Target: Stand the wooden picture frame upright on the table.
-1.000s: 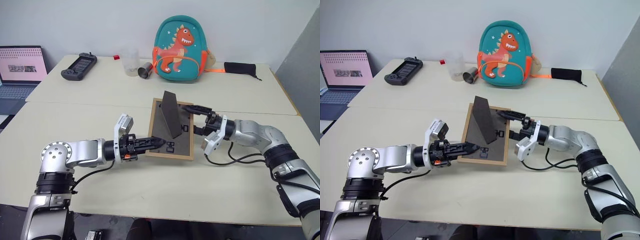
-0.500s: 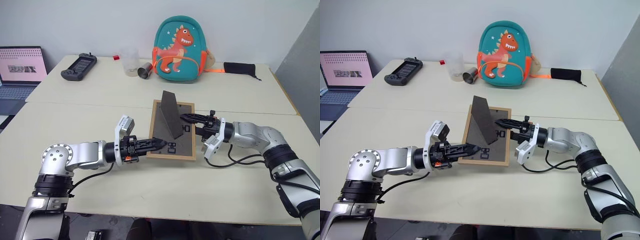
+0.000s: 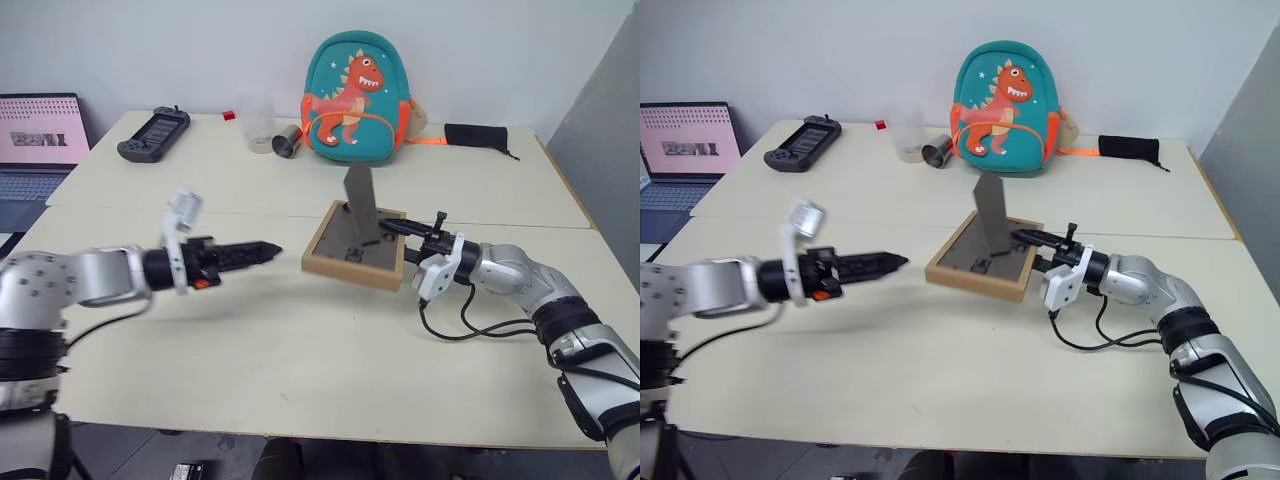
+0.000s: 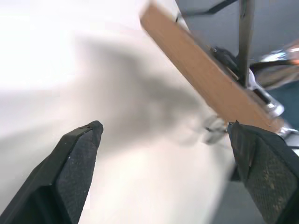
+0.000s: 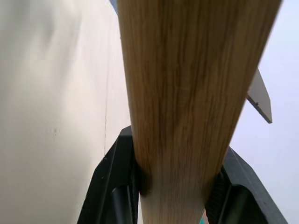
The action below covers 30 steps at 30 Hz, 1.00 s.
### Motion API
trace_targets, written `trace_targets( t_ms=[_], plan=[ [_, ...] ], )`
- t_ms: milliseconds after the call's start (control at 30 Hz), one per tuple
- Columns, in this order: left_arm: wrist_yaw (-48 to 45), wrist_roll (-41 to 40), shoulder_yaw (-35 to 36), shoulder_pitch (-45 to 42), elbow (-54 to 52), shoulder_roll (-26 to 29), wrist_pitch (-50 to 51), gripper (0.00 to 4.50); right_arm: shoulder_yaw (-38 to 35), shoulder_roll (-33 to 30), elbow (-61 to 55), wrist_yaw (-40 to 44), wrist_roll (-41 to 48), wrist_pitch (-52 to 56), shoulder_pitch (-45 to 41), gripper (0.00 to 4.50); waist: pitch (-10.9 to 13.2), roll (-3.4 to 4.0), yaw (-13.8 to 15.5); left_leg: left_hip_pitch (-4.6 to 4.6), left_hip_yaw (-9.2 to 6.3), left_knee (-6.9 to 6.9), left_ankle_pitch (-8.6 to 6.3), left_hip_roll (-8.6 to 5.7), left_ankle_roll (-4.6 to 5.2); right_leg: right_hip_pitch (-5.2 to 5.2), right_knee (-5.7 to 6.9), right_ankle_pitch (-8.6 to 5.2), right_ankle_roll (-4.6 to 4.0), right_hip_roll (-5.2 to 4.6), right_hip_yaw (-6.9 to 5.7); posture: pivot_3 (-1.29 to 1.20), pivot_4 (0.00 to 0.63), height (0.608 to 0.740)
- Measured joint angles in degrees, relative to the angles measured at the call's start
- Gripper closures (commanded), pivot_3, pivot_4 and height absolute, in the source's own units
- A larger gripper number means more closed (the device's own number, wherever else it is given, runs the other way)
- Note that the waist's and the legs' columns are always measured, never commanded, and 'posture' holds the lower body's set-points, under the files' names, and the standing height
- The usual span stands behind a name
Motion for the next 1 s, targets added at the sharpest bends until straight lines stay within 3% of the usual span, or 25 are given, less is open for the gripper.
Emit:
trace_targets(
  t_ms=[133, 233, 267, 367, 533, 833, 900, 1000],
  plan=[
    [-3.3, 10.5, 0.0, 4.0, -6.7, -0.7, -6.4, 0.00, -2.4, 3.9, -8.1, 15.2, 18.1, 23.1, 0.7, 3.18, 0.0, 0.04, 0.3, -0.02, -0.07, 0.00, 0.00, 0.03, 0.00, -0.04, 0.01, 0.00, 0.00, 0.01, -0.08, 0.00, 0.150, 0.740],
    [-0.4, 15.4, 1.3, 6.5, -10.8, -5.1, -10.4, 0.00, -7.3, 8.0, -10.3, 20.9, 32.6, 50.3, -1.8, 3.18, 0.0, 0.04, 0.7, -0.01, -0.08, 0.02, -0.01, 0.05, 0.01, -0.04, 0.07, 0.02, -0.03, 0.02, -0.08, 0.00, 0.150, 0.740],
    [0.0, 17.0, 1.4, 8.1, -12.9, -5.7, -11.4, 0.00, -8.7, 9.1, -10.3, 22.7, 36.2, 58.6, -3.2, 3.18, 0.0, 0.04, 0.8, -0.02, -0.07, 0.03, -0.01, 0.05, 0.02, -0.05, 0.07, 0.02, -0.03, 0.03, -0.08, 0.00, 0.150, 0.740],
    [-0.4, 22.3, 1.4, 11.8, -17.1, -5.8, -14.5, 0.00, -10.3, 10.8, -9.7, 26.8, 39.6, 70.2, -6.0, 3.18, 0.0, 0.05, 0.8, -0.04, -0.04, -0.05, -0.08, 0.03, 0.15, -0.15, 0.05, 0.02, -0.03, 0.08, -0.04, 0.00, 0.150, 0.740],
    [-1.0, 27.6, 1.2, 14.7, -19.5, -8.8, -17.7, 0.00, -11.7, 15.4, -1.2, 30.0, 38.5, 74.1, -8.1, 3.18, 0.0, 0.04, 0.8, -0.23, -0.04, -0.06, -0.13, 0.02, 0.23, -0.31, -0.01, 0.02, -0.03, 0.09, -0.08, 0.00, 0.150, 0.740],
    [-0.7, 31.2, 2.1, 15.3, -20.0, -11.5, -19.5, 0.00, -13.0, 18.2, 9.7, 34.5, 30.7, 64.9, -8.0, 3.18, 0.0, 0.05, 0.8, -0.23, -0.03, -0.06, -0.13, 0.01, 0.24, -0.30, 0.02, 0.02, -0.03, 0.08, -0.07, 0.00, 0.150, 0.740],
    [-1.1, 31.8, 2.1, 15.7, -20.2, -11.6, -19.5, 0.00, -13.2, 18.3, 9.8, 35.1, 29.8, 64.2, -8.0, 2.48, 0.0, 0.05, 0.8, -0.22, -0.05, -0.05, -0.13, 0.01, 0.24, -0.29, 0.02, 0.02, -0.03, 0.08, -0.08, 0.00, 0.150, 0.740],
    [-1.9, 33.5, 2.0, 16.4, -20.1, -11.6, -19.6, 0.00, -13.9, 18.5, 10.2, 35.8, 28.9, 64.9, -7.4, 1.91, 0.0, 0.05, 0.8, -0.21, -0.07, -0.04, -0.13, 0.01, 0.23, -0.27, 0.02, 0.02, -0.03, 0.09, -0.10, 0.00, 0.150, 0.740]
  ],
)
